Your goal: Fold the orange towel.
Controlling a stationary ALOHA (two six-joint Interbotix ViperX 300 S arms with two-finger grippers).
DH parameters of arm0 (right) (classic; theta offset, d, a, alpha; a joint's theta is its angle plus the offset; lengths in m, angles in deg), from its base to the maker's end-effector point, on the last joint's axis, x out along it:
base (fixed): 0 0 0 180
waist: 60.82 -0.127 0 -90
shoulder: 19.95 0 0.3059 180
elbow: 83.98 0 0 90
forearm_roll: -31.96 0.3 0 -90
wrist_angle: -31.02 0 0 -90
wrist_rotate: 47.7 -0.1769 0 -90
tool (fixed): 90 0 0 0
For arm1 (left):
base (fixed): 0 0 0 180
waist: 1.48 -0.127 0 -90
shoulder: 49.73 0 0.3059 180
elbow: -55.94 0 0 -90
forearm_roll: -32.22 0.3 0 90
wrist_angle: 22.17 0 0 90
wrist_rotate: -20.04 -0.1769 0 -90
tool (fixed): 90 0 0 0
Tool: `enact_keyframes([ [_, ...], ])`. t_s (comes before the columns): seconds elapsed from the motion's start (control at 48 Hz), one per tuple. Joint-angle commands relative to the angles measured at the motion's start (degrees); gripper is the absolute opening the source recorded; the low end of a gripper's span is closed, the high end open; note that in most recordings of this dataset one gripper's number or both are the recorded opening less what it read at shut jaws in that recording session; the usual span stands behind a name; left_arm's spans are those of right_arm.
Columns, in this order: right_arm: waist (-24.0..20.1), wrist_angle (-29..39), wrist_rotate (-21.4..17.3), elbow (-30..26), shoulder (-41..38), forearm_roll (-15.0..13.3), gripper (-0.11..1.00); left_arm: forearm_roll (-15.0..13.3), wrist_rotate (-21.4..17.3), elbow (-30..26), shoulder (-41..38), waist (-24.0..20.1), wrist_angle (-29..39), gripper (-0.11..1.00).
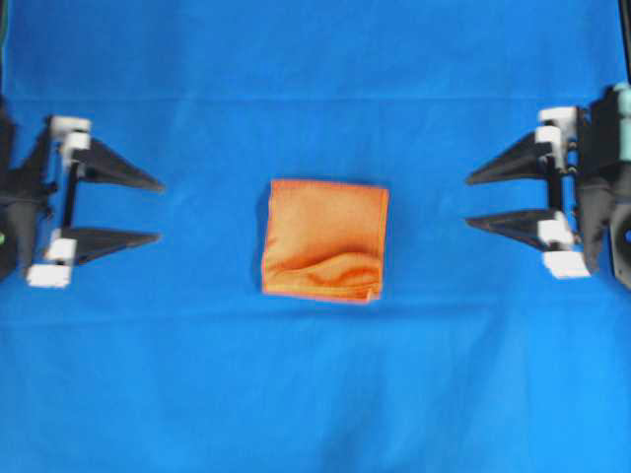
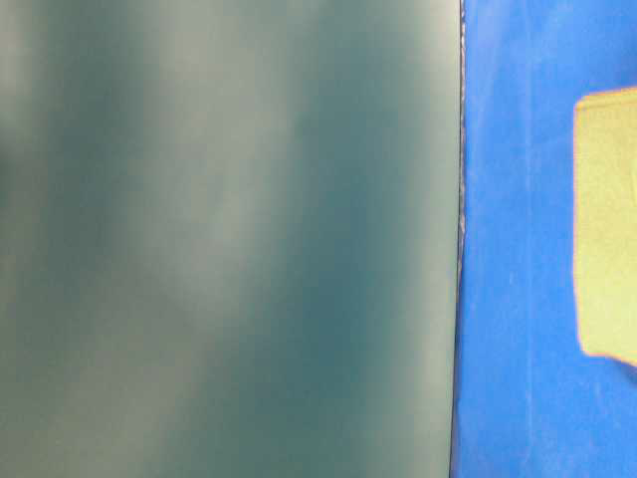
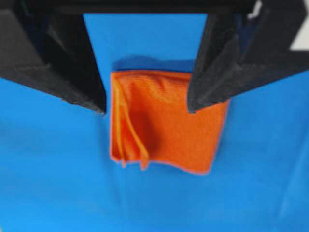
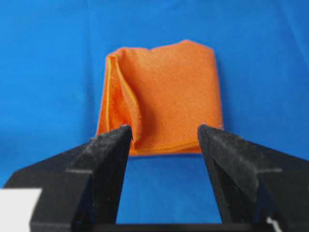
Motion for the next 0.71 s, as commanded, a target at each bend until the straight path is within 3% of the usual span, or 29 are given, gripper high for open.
enact_keyframes([
  [0.0, 1.14, -2.2, 0.09, 2.29, 3.34, -0.18, 0.61, 0.0, 0.0, 1.93, 4.66, -0.53, -0.35, 0.61],
  [0.334, 4.31, -11.16, 0.09, 13.54, 10.46, -0.18, 0.61, 0.0, 0.09, 10.11, 16.26, -1.58, 0.09, 0.61],
  [0.688, 4.57, -13.71, 0.09, 14.85, 9.76, 0.0, 0.61, 0.0, 0.09, 11.07, 16.35, -1.76, 0.18, 0.61],
])
